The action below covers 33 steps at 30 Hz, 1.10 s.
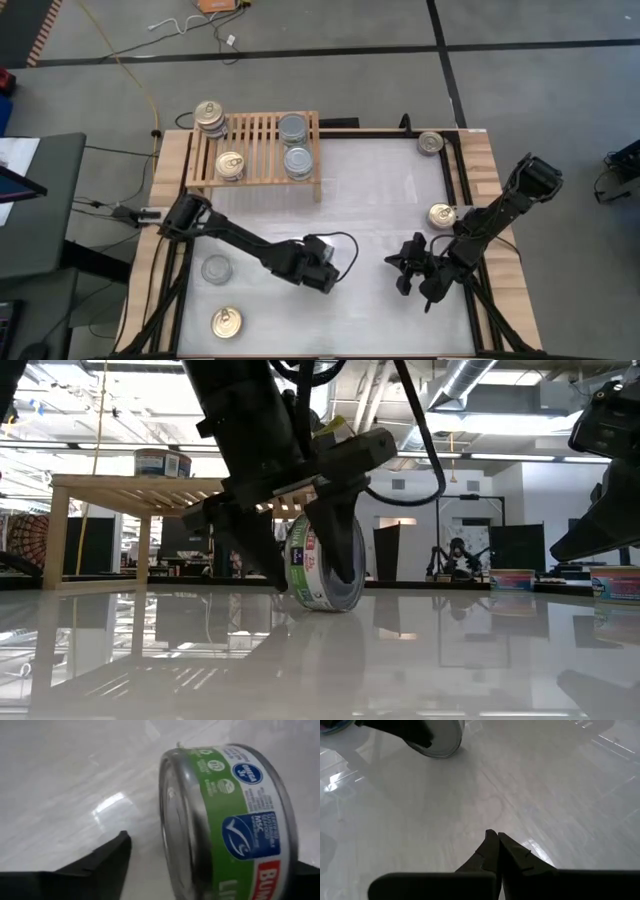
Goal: Stack canned seafood by type on shelf
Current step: Put the green tuna can on the shelf
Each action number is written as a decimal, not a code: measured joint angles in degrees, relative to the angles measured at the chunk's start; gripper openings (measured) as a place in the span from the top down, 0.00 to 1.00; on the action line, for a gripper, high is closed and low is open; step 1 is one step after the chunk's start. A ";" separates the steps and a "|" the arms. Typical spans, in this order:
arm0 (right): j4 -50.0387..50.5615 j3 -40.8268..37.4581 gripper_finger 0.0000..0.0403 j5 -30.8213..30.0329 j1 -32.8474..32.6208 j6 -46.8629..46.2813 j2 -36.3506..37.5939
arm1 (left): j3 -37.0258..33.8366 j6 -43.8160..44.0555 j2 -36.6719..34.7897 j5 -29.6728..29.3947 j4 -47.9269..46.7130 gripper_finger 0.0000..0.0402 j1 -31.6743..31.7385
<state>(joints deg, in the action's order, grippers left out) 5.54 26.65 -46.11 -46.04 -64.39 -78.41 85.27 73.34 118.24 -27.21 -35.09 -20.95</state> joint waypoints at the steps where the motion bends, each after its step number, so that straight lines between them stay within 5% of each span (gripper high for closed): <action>1: 0.03 0.00 0.92 0.00 -0.02 0.06 0.00 | 0.00 -0.13 -0.03 -0.01 0.00 0.34 0.07; 8: -0.01 0.00 0.92 0.00 -0.02 0.39 0.00 | 0.00 -4.91 -0.15 6.21 -0.03 0.72 1.70; 13: -0.02 0.00 0.92 -0.02 0.00 0.41 0.00 | 0.10 -8.03 -0.33 11.27 -0.24 0.72 3.07; 23: -0.12 0.00 0.92 0.00 0.00 0.41 0.00 | -0.15 -15.93 -6.48 10.49 3.61 0.72 2.94; 33: 0.04 -0.02 0.92 -0.01 0.00 0.48 0.02 | -0.47 -20.26 -23.21 -0.86 -5.66 0.72 2.71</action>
<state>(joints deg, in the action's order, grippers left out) 5.57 26.63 -46.12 -46.04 -63.91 -78.39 84.80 53.08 95.03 -28.07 -40.75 -18.23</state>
